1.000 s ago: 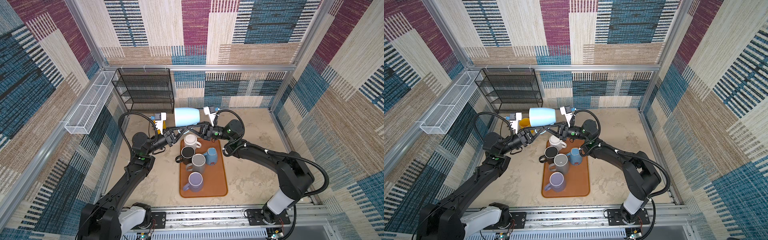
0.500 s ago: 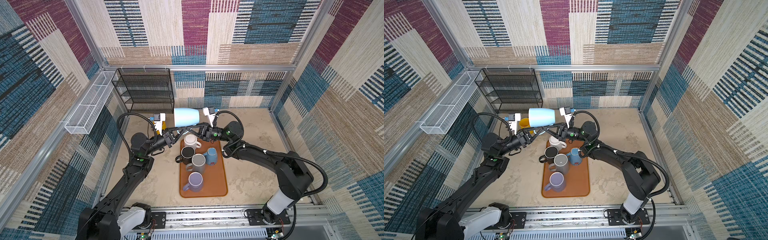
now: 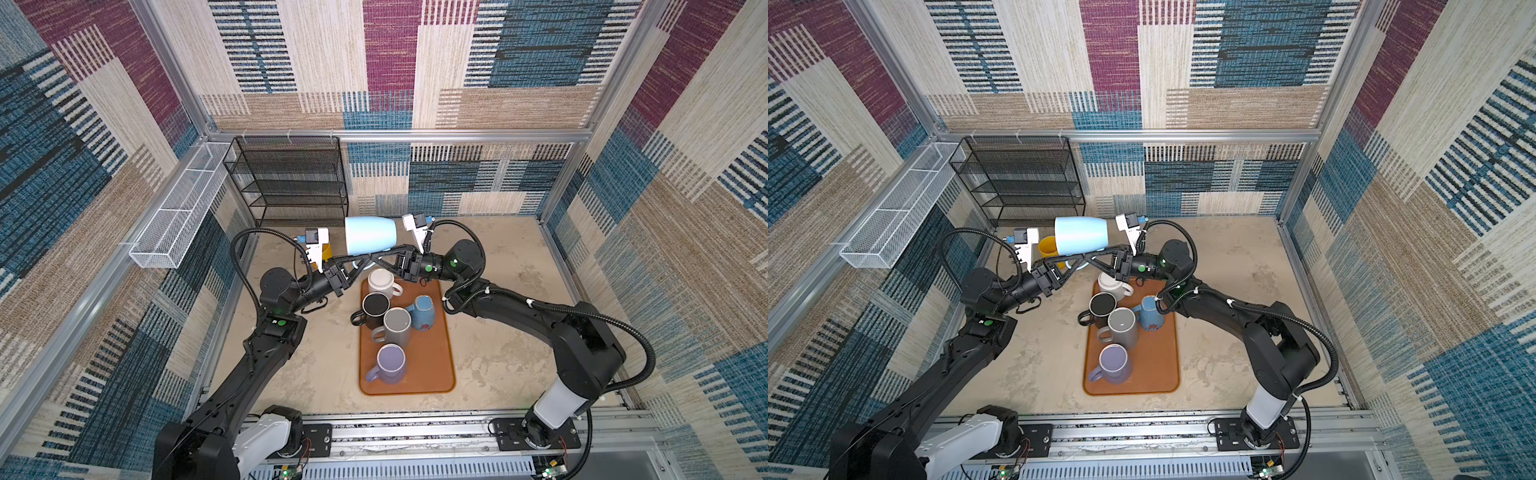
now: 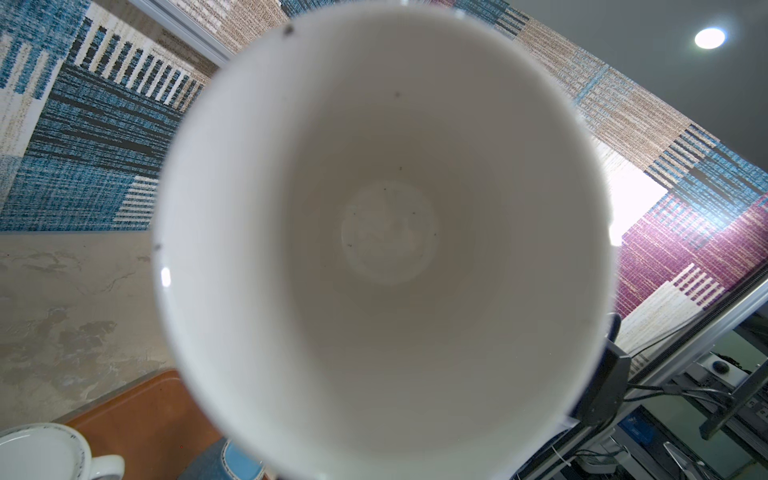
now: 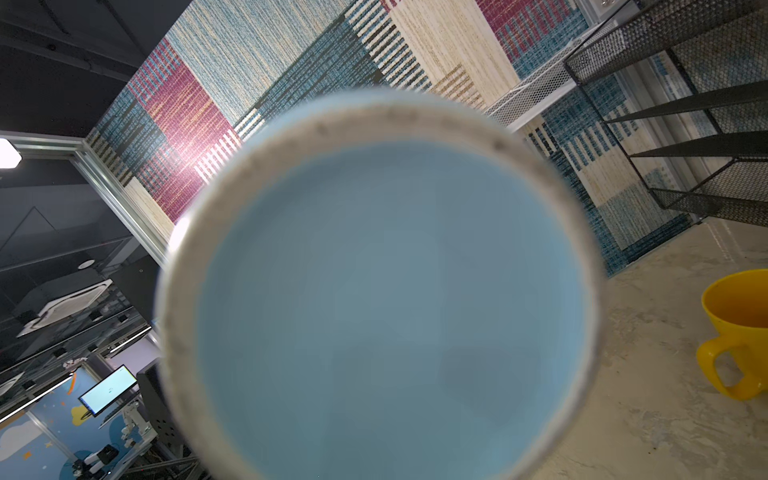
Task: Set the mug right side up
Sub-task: 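Close the left gripper on the light blue mug's body beside the right gripper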
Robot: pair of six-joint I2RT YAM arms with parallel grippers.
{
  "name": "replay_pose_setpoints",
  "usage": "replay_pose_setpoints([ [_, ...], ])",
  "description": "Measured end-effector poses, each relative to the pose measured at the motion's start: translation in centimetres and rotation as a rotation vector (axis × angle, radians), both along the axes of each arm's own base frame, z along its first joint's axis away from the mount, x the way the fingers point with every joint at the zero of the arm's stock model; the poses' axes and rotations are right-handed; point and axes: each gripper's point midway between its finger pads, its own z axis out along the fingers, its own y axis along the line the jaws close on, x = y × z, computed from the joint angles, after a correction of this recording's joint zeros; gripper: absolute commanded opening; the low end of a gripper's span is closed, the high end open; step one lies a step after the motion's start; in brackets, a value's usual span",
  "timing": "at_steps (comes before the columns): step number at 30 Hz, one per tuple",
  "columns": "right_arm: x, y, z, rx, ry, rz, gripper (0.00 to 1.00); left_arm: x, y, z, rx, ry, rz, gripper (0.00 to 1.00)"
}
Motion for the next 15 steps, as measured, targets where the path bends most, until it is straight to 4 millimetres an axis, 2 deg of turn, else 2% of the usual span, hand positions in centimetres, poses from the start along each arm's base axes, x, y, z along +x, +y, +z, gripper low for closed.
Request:
replay_pose_setpoints([
  [3, 0.0, 0.12, -0.48, -0.019, -0.004, 0.001, 0.26, -0.02, 0.04, -0.05, -0.001, 0.001, 0.003, 0.0],
  [15, -0.26, 0.22, -0.73, -0.048, -0.016, 0.004, 0.25, -0.35, 0.15, 0.14, 0.001, -0.002, 0.006, 0.0],
])
